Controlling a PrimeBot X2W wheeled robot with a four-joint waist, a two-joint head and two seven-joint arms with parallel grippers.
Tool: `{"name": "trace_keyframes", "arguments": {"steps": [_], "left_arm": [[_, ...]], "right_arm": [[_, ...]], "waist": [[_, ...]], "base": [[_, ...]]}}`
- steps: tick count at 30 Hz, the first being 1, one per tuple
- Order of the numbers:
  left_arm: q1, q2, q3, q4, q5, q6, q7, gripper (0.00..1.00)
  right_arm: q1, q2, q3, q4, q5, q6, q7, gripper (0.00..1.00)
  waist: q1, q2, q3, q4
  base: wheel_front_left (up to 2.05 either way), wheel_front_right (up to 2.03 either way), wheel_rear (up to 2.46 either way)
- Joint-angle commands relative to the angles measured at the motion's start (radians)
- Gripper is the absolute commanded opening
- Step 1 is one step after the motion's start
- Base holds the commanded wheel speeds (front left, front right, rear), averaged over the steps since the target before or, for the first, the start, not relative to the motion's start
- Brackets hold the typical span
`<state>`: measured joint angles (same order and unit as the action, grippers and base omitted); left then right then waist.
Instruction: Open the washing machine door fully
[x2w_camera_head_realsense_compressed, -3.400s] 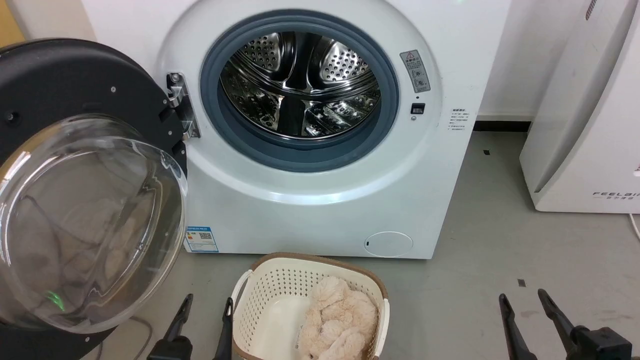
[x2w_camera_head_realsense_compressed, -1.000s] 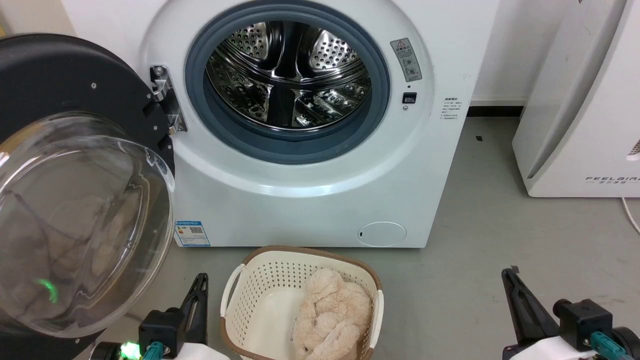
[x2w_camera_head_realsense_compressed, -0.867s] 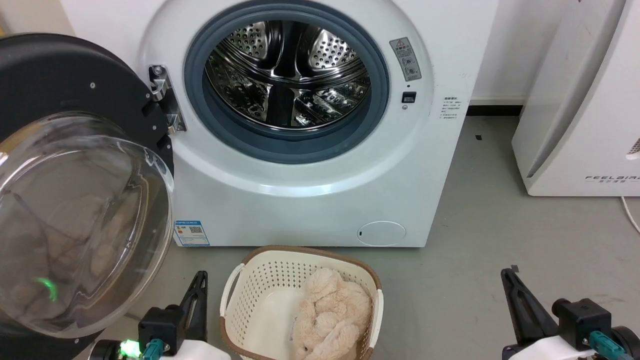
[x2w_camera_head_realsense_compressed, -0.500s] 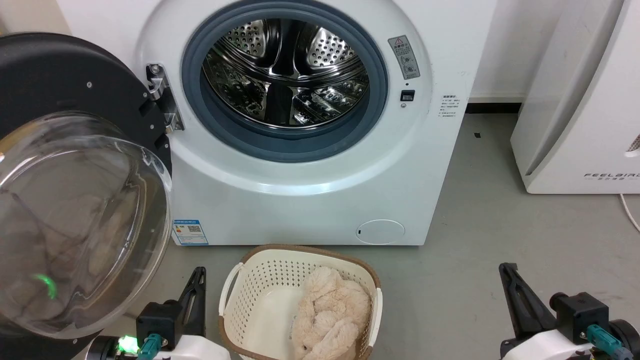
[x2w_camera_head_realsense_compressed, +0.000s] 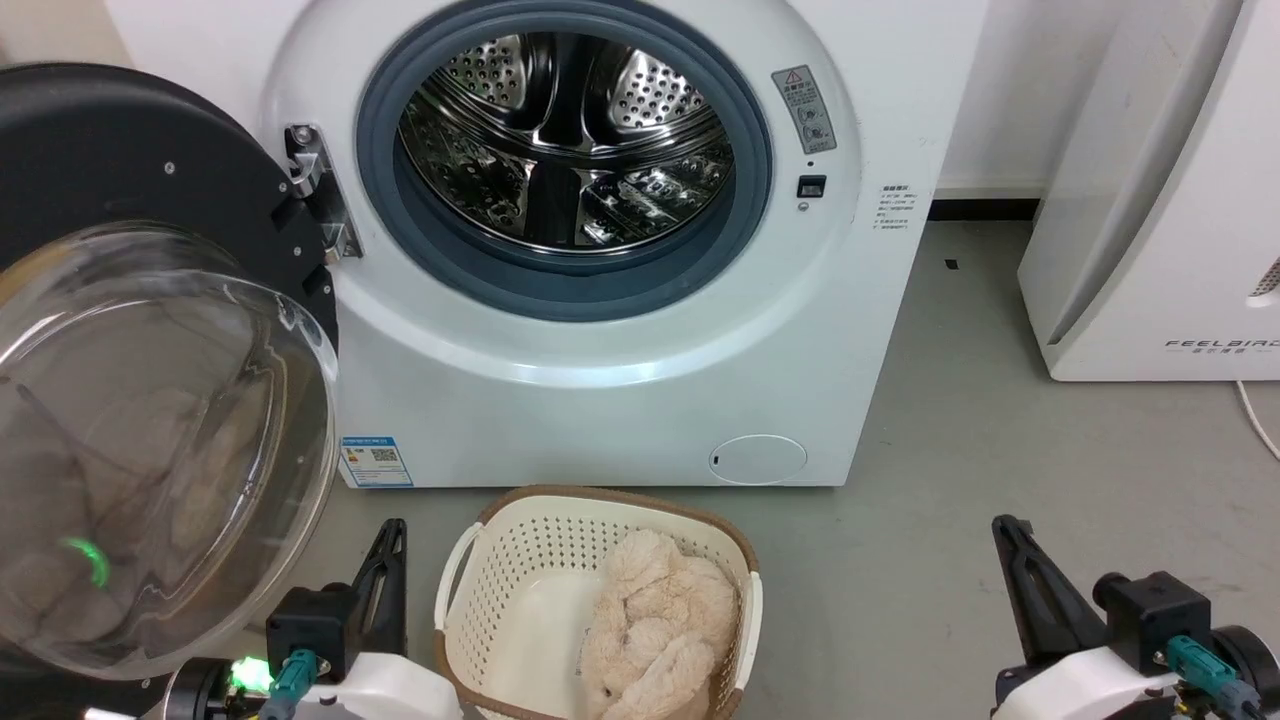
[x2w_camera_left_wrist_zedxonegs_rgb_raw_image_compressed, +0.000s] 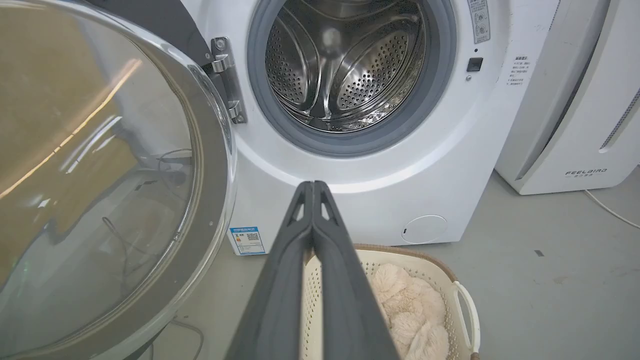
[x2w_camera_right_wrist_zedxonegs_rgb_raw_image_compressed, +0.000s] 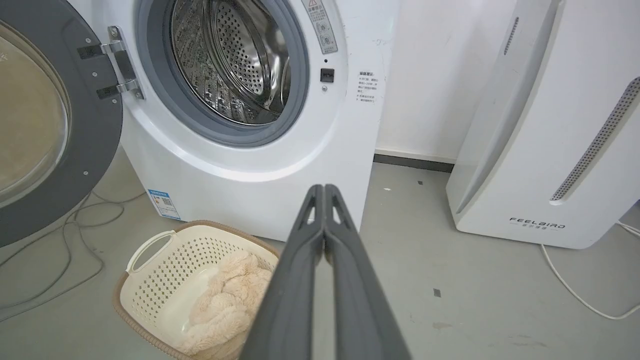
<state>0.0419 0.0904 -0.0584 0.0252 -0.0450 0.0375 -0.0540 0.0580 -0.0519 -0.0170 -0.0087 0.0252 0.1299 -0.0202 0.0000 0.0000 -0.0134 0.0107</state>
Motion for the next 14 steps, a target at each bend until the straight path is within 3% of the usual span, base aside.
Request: {"name": "trace_keyframes", "arguments": {"steps": [1,14], "left_arm": [[-0.016,-0.006,0.007,-0.006,0.01,-0.007,0.005,0.0],[-0.029,-0.022,0.032,-0.015,0.027,-0.022,0.028,0.0]], "right_arm": [[-0.019,0.001,0.004,0.002,-0.01,0.001,0.001,0.0],[-0.038,0.001,0.01,0.005,-0.017,0.001,0.01,0.0]], "waist": [[0.0,0.0,0.001,-0.001],[0.0,0.0,0.007,-0.006]], "base": [[0.0,0.0,0.0],[0.0,0.0,0.0]]}}
